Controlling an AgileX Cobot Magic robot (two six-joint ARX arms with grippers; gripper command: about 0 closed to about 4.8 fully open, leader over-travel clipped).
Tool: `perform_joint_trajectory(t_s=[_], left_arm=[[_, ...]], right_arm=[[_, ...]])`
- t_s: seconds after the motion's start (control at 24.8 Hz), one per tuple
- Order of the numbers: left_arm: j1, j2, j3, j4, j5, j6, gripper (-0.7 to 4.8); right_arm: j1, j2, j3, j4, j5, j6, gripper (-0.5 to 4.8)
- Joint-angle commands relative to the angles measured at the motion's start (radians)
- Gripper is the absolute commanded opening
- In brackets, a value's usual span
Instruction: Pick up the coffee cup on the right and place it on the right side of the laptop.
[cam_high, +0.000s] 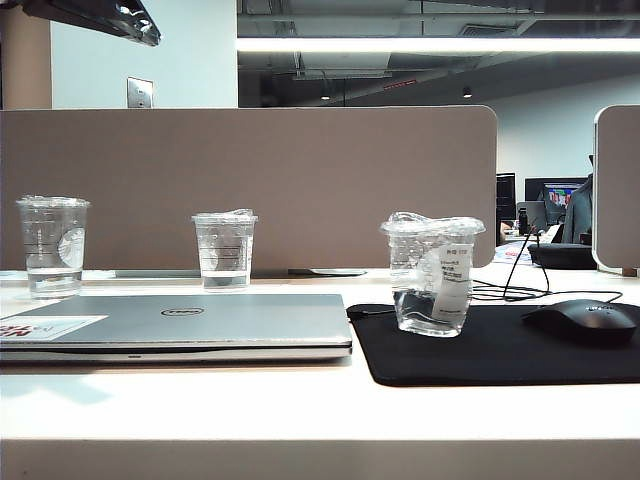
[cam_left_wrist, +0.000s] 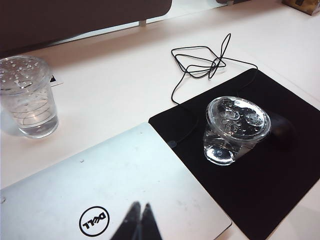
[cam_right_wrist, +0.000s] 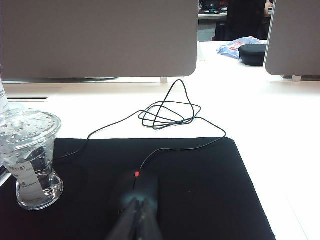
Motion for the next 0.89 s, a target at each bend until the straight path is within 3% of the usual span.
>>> perform_joint_trajectory(t_s=[0.04,0.56,0.72,0.89], left_arm=[[0.001,-0.003,0.004,0.013,0.005,0.000,-0.05],[0.001,-0.004,0.004,0.013,0.004,0.000,-0.05],[0.005,-0.053,0.003,-0.003,-0.092,0.000,-0.06],[0.069,-0.112,-0.018,0.003,-0.069,0.002,-0.06]], right_arm=[[0.000,-0.002,-0.006,0.020,0.002,0.000,-0.04],[0.000,-0.002,-0.006,0.019,0.002,0.000,-0.04],[0.000,-0.002,-0.006,0.019,0.002,0.000,-0.04],[0.000,-0.002,-0.006,0.018,0.002,0.000,-0.04]])
